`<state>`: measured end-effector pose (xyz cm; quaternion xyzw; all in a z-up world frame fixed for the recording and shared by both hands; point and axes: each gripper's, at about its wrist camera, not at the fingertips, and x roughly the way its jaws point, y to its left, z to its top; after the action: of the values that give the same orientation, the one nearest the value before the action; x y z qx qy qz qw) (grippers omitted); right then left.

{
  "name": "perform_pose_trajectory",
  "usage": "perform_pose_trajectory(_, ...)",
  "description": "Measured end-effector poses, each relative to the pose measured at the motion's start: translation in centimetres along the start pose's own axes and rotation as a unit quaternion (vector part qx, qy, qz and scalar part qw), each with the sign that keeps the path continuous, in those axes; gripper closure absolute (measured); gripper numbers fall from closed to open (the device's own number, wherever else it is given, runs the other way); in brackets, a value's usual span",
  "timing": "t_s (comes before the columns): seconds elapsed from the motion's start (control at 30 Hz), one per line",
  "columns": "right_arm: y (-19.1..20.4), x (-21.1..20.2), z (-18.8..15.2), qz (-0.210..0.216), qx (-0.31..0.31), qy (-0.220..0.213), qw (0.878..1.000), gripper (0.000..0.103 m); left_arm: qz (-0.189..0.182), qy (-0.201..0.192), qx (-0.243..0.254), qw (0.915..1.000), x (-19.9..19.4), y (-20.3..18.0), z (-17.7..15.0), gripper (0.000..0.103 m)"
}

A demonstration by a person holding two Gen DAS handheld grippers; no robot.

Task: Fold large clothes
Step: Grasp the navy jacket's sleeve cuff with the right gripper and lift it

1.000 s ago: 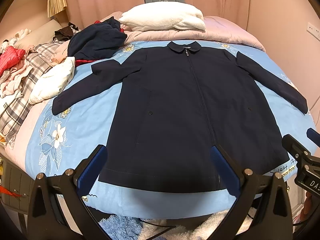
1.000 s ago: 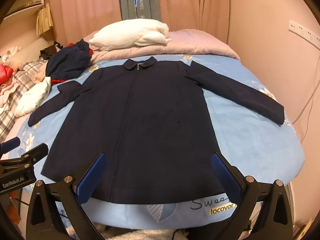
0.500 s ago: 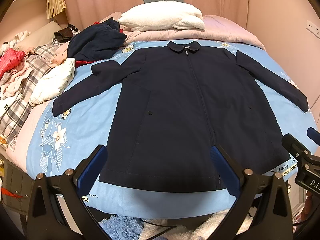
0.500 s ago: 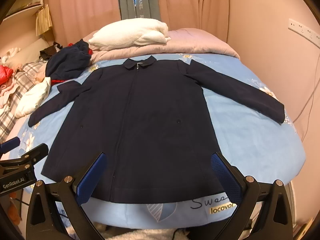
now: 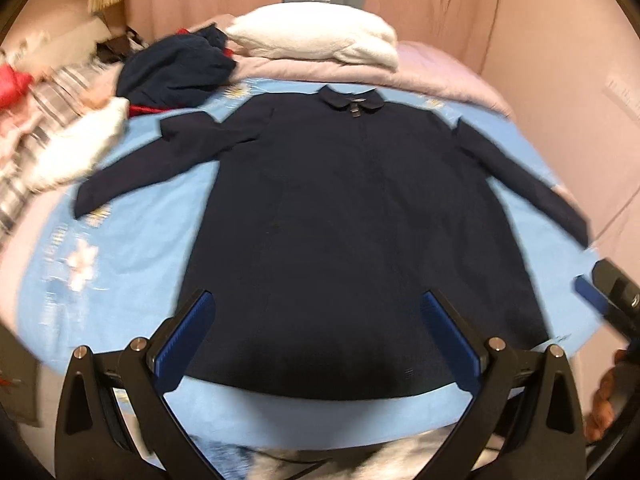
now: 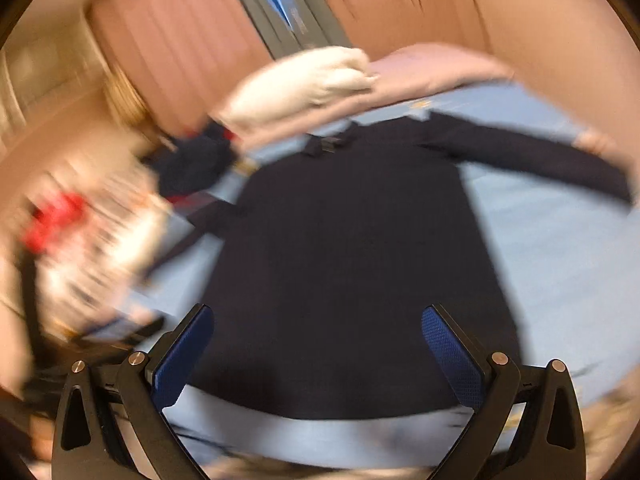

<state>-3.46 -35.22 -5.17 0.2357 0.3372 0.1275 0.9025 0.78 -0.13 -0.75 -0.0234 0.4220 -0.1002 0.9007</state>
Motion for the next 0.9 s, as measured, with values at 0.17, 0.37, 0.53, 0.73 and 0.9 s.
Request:
perform_pose_trajectory(0.17,-6.5,-0.8,0.6,0.092,0.12,-0.057,0.987,0.0,-0.104,-0.009,-0.072,0.992,1.9,1.2,0.6,0.0)
perform_pose_trajectory(0.37,-15.6,-0.8,0.0,0.077,0.229,-0.119,0.963,0.0,-0.154,0.037,-0.13,0.9787,7.0,1.7,1.6,0.0)
perform_pose_trajectory(0.53,-20.9,-1.0,1.7,0.028,0.29,-0.146,0.946,0.0,-0.142,0.069,-0.122,0.98,10.7,1.1,3.4,0.0)
perform_pose_trajectory(0.73,-25.9,0.4,5.5,-0.044,0.32,-0.163,0.932,0.0,-0.131,0.076,-0.112,0.9822,13.3,0.4,6.1,0.0)
perform_pose_trajectory(0.9,-29.9,3.2,8.9,-0.091,0.362,-0.166,0.913,0.0,-0.113,0.067,-0.095,0.9868,14.5,-0.1,7.5,0.0)
